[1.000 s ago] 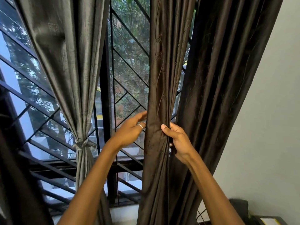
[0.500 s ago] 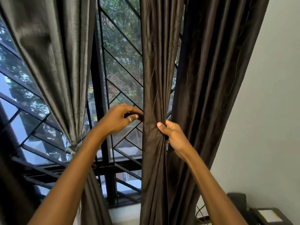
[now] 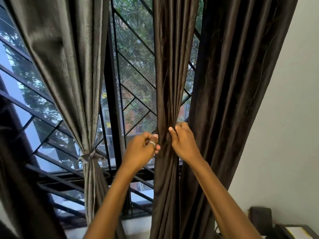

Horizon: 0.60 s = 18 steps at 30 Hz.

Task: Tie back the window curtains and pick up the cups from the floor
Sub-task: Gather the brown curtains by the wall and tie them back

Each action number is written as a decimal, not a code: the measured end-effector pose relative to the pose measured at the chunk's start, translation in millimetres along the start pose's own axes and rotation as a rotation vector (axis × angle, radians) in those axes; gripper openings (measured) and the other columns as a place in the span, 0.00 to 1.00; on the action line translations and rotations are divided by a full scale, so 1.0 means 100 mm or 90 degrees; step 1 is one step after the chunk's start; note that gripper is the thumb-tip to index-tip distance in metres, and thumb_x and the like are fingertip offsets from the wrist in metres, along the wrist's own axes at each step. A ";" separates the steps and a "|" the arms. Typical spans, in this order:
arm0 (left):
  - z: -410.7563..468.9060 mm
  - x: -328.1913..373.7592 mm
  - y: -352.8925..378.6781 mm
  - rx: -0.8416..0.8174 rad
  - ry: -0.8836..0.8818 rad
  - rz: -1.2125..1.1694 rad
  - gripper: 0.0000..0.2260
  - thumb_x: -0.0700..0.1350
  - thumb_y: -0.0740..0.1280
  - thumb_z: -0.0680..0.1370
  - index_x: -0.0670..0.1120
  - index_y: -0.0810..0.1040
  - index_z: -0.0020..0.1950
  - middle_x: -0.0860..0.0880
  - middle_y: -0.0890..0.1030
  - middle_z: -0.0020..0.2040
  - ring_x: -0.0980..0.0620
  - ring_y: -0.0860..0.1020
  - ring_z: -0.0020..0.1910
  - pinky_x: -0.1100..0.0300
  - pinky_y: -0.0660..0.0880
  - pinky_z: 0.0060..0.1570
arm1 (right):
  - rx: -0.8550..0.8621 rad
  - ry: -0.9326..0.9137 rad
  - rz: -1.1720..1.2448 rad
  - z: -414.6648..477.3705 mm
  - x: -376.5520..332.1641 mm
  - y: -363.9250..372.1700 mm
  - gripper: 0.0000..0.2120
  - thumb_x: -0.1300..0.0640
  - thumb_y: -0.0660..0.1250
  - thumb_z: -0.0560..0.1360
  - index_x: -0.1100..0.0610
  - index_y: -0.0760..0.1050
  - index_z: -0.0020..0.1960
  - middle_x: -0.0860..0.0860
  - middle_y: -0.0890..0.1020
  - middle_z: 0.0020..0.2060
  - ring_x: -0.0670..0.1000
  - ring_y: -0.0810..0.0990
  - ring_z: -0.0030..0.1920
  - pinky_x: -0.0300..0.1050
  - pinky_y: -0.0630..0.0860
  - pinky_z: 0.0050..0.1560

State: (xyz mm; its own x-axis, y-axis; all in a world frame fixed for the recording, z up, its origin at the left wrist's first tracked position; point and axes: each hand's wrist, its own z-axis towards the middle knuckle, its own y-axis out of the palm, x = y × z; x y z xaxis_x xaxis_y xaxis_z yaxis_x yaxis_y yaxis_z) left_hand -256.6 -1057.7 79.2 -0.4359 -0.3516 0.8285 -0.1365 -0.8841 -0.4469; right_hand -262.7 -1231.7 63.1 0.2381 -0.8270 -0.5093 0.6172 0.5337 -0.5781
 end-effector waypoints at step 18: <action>0.17 0.13 0.26 -0.123 0.009 -0.273 0.11 0.45 0.65 0.82 0.40 0.81 0.45 0.48 0.78 0.37 0.56 0.75 0.36 0.62 0.70 0.41 | 0.003 0.001 -0.063 -0.14 -0.08 -0.20 0.12 0.54 0.56 0.85 0.58 0.71 0.46 0.54 0.73 0.44 0.54 0.75 0.43 0.56 0.75 0.44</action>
State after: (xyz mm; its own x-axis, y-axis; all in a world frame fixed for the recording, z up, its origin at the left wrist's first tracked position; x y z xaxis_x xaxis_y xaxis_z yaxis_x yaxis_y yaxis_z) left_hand -250.6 -1090.7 84.0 -0.3164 0.0389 0.9478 -0.4692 -0.8748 -0.1207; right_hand -287.4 -1233.4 69.4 0.1739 -0.8754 -0.4509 0.6408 0.4483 -0.6232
